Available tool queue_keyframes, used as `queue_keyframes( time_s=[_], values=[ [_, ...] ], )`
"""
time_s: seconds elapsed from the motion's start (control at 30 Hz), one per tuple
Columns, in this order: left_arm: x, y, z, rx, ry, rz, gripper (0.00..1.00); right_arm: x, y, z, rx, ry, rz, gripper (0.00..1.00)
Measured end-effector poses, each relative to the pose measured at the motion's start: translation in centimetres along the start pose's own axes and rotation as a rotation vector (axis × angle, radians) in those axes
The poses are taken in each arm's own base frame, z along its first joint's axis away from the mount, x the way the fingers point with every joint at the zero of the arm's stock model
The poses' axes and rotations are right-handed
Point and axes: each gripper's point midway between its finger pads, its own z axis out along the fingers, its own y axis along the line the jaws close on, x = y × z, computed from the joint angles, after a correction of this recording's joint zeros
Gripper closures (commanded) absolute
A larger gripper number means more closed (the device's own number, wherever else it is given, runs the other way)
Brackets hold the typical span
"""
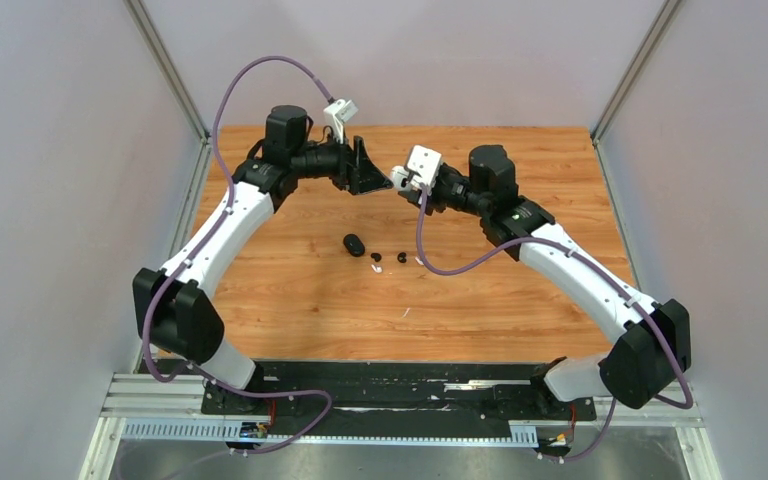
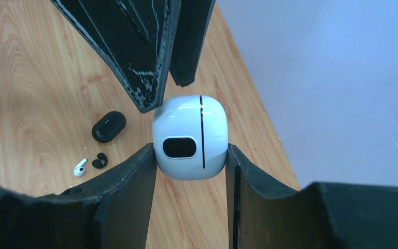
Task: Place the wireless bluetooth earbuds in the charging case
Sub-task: Pick up the charging case at the center of the board, then open the charging case.
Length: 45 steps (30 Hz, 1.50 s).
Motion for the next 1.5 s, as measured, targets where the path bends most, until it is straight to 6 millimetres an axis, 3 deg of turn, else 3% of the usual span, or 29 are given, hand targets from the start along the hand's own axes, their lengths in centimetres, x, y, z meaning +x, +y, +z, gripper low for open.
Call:
queue_keyframes(
  time_s=[0.3,0.57,0.73,0.77,0.9,0.93,1.07,1.23,1.5],
  values=[
    [0.9,-0.6,1.1,0.058,0.030,-0.012,0.32,-0.8,0.3,0.4,0.015,-0.010,-0.004,0.91],
    [0.9,-1.6,1.3,0.109,0.041,-0.010,0.57,-1.2,0.5,0.6,0.022,-0.011,-0.019,0.91],
    [0.8,-2.0,1.4,0.141,0.045,-0.008,0.66,-1.1,0.5,0.7,0.027,-0.007,-0.031,0.89],
    [0.9,-2.0,1.4,0.145,0.047,-0.010,0.73,-1.1,0.5,0.7,0.028,-0.006,-0.033,0.88],
    [0.9,-2.1,1.6,0.159,0.054,-0.025,0.98,-1.0,0.5,0.7,0.030,-0.003,-0.038,0.53],
    [0.9,-2.1,1.6,0.162,0.056,-0.026,1.00,-1.0,0.5,0.7,0.029,-0.002,-0.038,0.43],
    [1.1,-2.0,1.8,0.170,0.060,-0.022,1.00,-1.0,1.3,0.8,-0.009,-0.009,-0.022,0.21],
    [1.6,-2.0,1.7,0.201,0.064,0.054,1.00,-1.2,2.4,0.1,-0.090,0.000,0.071,0.08],
    [6.7,-2.6,-0.4,0.278,0.073,0.374,1.00,-4.9,0.8,-3.7,-0.234,-0.087,0.291,0.12]
  ],
)
